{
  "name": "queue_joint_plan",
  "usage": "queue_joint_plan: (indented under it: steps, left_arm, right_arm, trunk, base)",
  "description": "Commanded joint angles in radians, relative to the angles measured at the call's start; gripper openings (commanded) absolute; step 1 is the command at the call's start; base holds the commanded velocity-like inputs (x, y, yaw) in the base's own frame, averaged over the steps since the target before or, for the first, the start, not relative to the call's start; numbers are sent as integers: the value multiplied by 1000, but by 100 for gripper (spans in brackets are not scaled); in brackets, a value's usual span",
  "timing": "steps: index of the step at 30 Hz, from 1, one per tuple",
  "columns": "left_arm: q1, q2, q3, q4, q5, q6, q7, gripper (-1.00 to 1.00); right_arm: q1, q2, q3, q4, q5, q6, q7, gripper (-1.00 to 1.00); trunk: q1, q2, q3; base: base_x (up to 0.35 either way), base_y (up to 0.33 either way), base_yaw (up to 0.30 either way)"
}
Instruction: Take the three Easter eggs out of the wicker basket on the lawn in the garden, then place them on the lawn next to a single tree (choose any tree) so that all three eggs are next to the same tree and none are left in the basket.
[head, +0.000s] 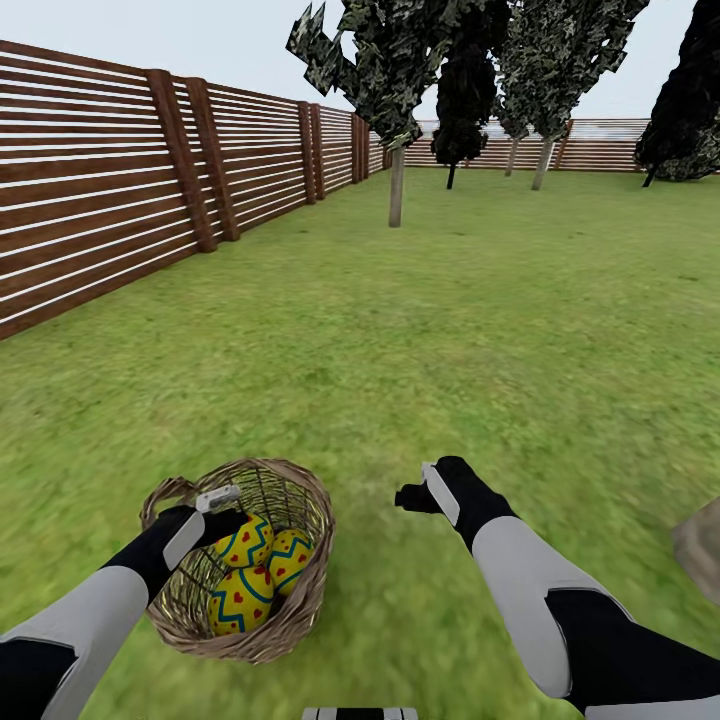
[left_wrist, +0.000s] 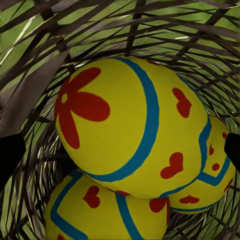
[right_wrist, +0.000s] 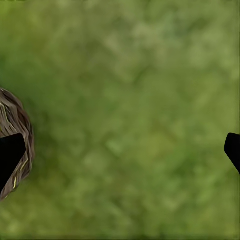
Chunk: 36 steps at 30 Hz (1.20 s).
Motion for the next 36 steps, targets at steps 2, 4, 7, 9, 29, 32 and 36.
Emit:
queue_joint_plan:
  steps: [2, 4, 7, 9, 29, 32, 36]
  left_arm:
    - [0, 1, -8, -2, 10, -3, 8, 100]
    - [0, 1, -9, -3, 8, -11, 8, 100]
    - [-2, 7, -7, -9, 8, -20, 2, 100]
    - [-2, 6, -7, -19, 7, -28, 5, 100]
    - [-2, 5, -7, -29, 7, -24, 11, 100]
    - [-2, 5, -6, -46, 7, -22, 14, 100]
    - [-2, 4, -5, -68, 7, -21, 15, 100]
  right_arm:
    - [0, 1, -6, -1, -9, 3, -9, 100]
    - [0, 1, -6, -1, -9, 2, -9, 100]
    - [0, 1, -7, -1, -9, 4, -9, 100]
    - [0, 0, -7, -1, -9, 4, -9, 100]
    - [0, 1, -8, -1, -9, 4, -9, 100]
    - [0, 1, -8, -1, -9, 4, -9, 100]
    - [0, 1, -9, -1, -9, 4, -9, 100]
  trunk:
    - [0, 0, -1]
    - [0, 0, -1]
    - [0, 0, -1]
    - [0, 0, -1]
    - [0, 0, -1]
    - [0, 0, -1]
    - [0, 0, -1]
  base:
    - [0, 0, 0]
    - [0, 0, 0]
    - [0, 0, 0]
    - [0, 0, 0]
    - [0, 0, 0]
    - [0, 0, 0]
    - [0, 0, 0]
